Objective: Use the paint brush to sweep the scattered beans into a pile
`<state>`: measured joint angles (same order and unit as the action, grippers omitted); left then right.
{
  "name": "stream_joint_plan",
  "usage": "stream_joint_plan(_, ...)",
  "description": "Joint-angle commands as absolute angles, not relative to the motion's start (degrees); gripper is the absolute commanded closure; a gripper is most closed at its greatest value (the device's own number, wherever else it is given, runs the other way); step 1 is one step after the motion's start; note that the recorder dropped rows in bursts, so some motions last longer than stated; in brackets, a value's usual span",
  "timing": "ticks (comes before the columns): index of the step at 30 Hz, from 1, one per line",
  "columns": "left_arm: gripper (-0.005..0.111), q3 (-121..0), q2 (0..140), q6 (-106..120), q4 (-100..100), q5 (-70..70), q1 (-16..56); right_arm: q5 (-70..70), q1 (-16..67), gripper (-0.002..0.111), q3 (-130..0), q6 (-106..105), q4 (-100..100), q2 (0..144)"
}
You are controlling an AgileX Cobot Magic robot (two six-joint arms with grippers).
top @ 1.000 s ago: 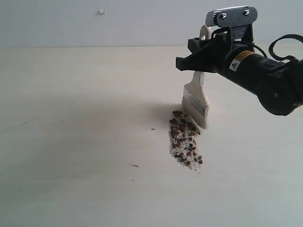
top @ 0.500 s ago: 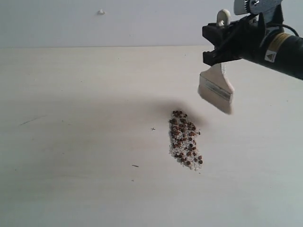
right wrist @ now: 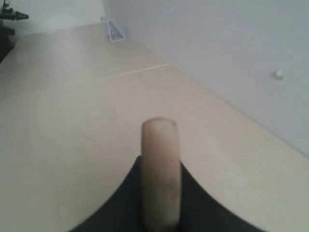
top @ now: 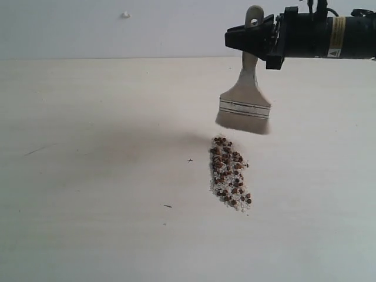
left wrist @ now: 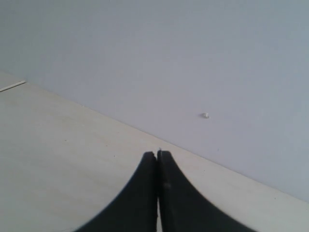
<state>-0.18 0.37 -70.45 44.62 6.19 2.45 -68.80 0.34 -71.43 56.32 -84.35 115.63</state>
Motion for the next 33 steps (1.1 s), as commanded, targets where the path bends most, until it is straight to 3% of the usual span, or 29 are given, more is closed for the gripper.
stream_joint_plan(1,0.107,0.0,0.0,-70.6,46.5,6.5,2.3,-70.0,0.3,0.108,-77.5,57.2,-87.6,119.8)
stream_joint_plan(11,0.107,0.0,0.0,-70.6,52.9,6.5,2.3,-70.0,2.1,0.108,-87.8,61.1,-88.9,125.5)
stream_joint_plan(33,0.107,0.0,0.0,-70.6,53.3,6.5,2.3,-70.0,5.0,0.108,-88.3,71.2,-96.1,130.2)
